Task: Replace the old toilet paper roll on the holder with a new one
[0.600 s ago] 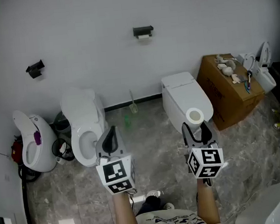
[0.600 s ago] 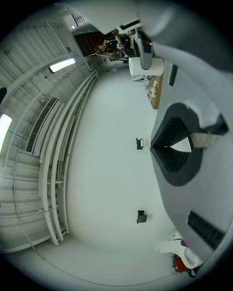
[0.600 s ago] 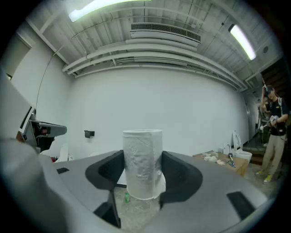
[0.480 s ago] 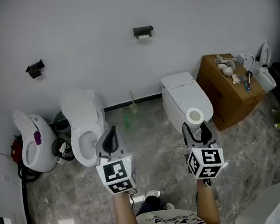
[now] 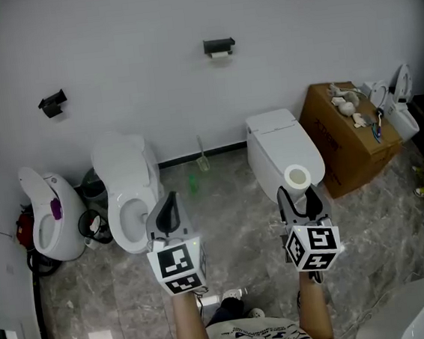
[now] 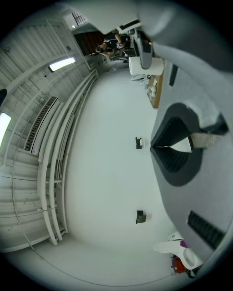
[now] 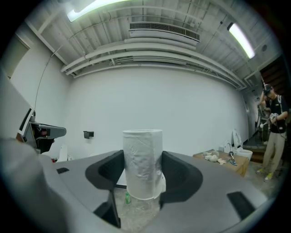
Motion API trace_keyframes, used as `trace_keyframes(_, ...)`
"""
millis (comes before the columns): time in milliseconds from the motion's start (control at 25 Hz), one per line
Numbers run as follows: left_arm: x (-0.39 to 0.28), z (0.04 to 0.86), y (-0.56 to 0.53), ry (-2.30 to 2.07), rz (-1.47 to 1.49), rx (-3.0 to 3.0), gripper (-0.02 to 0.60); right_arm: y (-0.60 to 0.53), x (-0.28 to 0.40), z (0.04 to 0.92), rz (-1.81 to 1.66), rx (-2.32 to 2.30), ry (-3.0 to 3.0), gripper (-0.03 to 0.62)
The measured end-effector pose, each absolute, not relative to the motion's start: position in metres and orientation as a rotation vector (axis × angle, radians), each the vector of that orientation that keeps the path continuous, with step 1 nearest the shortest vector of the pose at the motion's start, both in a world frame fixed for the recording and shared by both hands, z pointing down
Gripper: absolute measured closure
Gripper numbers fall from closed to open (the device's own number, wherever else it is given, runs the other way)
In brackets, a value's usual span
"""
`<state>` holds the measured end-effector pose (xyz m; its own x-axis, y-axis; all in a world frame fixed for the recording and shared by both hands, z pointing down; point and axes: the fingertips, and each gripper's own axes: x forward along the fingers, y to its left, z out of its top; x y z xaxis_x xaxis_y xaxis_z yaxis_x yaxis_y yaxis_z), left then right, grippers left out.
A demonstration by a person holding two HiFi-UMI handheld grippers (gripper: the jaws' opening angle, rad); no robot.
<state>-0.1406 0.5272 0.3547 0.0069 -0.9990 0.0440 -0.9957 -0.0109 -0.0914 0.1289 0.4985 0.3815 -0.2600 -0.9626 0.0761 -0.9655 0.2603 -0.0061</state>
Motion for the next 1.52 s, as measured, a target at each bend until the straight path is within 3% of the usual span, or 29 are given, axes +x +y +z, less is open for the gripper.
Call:
trace_keyframes(440, -0.170, 0.353, 0.491, 2.178, -0.064, -2.199, 0.551, 0.464, 0.103, 0.388, 0.089, 1.900, -2.435, 0.326)
trace_keyframes(880, -0.191, 0.367, 0.452, 2.195, -0.094, -2.244, 0.414, 0.432, 0.087, 0.404, 0.131, 1.887, -2.401, 0.326)
trace_keyframes(1520, -0.183, 0.370, 0.322, 2.246, -0.147, -2.192, 0.413, 0.276, 0.085, 0.404, 0.126, 1.793, -2.477, 0.326)
